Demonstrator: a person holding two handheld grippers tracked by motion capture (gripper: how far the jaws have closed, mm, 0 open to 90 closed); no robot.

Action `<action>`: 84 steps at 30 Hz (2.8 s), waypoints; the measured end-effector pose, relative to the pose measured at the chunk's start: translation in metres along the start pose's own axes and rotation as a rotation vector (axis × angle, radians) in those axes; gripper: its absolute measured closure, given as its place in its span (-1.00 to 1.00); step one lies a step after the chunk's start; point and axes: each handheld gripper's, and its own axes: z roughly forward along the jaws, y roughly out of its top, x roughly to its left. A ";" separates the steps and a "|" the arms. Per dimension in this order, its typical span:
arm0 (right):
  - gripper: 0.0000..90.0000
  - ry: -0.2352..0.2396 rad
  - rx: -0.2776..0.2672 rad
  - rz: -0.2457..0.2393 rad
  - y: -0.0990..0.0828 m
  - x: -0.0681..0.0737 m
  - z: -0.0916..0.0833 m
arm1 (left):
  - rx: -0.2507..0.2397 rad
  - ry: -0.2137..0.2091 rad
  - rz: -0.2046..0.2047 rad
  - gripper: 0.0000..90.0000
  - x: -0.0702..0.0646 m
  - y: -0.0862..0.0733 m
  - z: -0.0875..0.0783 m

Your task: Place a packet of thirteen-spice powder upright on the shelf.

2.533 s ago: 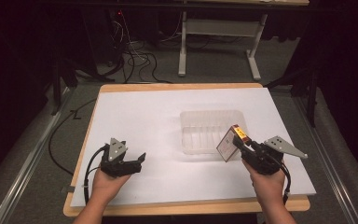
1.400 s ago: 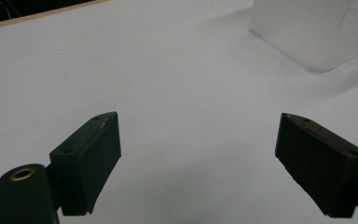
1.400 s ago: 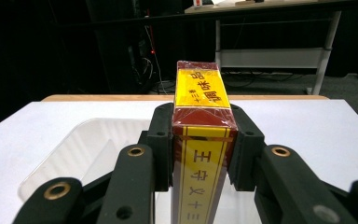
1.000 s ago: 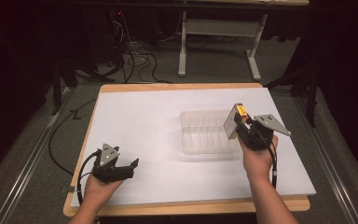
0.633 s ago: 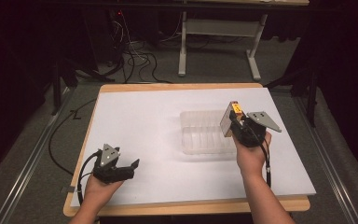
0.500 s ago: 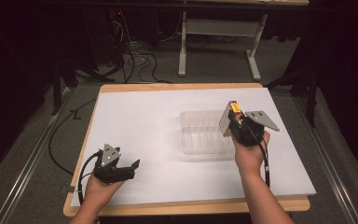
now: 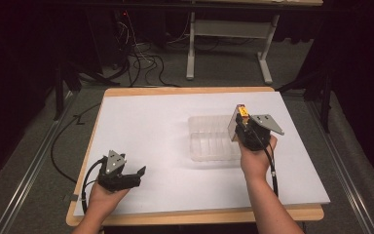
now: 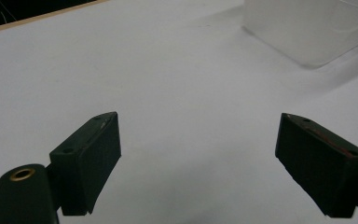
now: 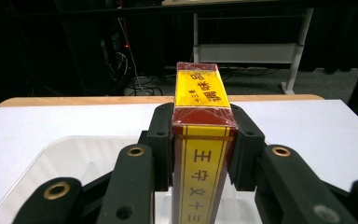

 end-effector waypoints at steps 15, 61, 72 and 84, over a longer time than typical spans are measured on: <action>0.51 -0.021 0.001 0.003 -0.002 0.005 0.004 | 0.004 -0.008 0.005 -0.67 -0.001 0.000 0.000; -0.02 0.042 0.089 -0.044 -0.045 0.001 0.008 | 0.007 -0.028 0.003 -0.67 -0.001 -0.001 0.004; -0.45 0.214 0.098 -0.066 -0.046 -0.014 -0.023 | -0.007 -0.062 -0.012 -0.67 -0.006 0.003 0.008; -0.67 0.233 0.122 -0.117 -0.067 -0.089 -0.074 | 0.000 -0.103 -0.025 -0.67 -0.016 0.003 0.013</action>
